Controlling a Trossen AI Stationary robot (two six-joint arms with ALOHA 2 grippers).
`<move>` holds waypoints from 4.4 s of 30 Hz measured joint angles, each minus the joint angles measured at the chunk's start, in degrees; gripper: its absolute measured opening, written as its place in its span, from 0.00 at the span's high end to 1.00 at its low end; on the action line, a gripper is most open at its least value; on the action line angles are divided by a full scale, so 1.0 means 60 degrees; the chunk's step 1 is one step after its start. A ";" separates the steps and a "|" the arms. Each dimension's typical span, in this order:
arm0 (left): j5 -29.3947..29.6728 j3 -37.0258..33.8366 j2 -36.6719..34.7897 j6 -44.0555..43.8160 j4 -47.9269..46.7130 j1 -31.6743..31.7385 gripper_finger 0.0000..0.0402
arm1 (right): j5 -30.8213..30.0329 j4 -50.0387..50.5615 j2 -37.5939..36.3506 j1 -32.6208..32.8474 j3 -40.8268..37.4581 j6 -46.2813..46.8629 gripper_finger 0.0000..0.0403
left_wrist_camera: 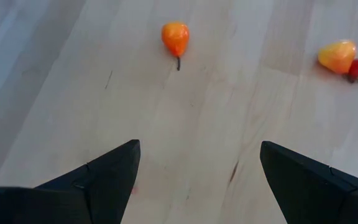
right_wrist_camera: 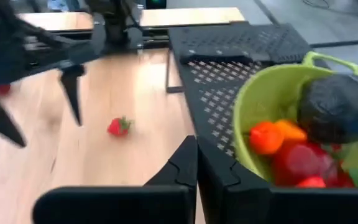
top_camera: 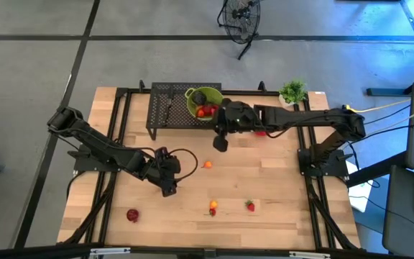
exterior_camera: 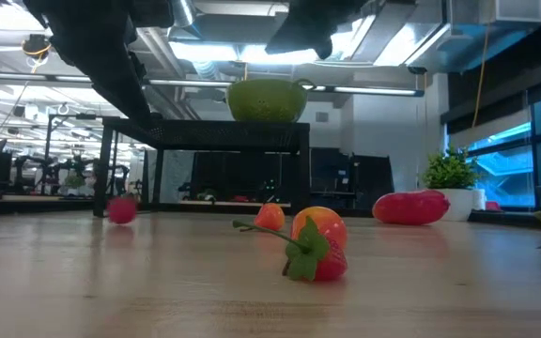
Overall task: Pick & Place Fruit
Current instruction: Put the strawberry into the green strainer bowl on the shelf
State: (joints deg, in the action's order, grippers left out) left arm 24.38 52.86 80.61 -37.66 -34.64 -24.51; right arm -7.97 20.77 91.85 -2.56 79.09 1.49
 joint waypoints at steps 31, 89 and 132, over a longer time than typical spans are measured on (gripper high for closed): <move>-0.2504 0.0000 0.0002 0.5929 -0.2989 0.2626 0.18 | -0.1030 0.3083 -0.2066 0.2225 -0.3185 0.2344 0.96; -0.3963 0.0047 0.2996 1.1151 -0.1477 0.3919 0.18 | -0.1027 0.2026 -0.2400 0.2715 -0.3840 0.3131 0.92; -0.3916 0.0012 0.2970 1.0120 -0.1843 0.3712 0.51 | -0.1024 0.1961 -0.2393 0.2715 -0.3836 0.3138 0.93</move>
State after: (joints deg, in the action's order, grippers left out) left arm 0.89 52.93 98.43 23.07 -45.70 -2.24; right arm -14.11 32.53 77.49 13.74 56.07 20.32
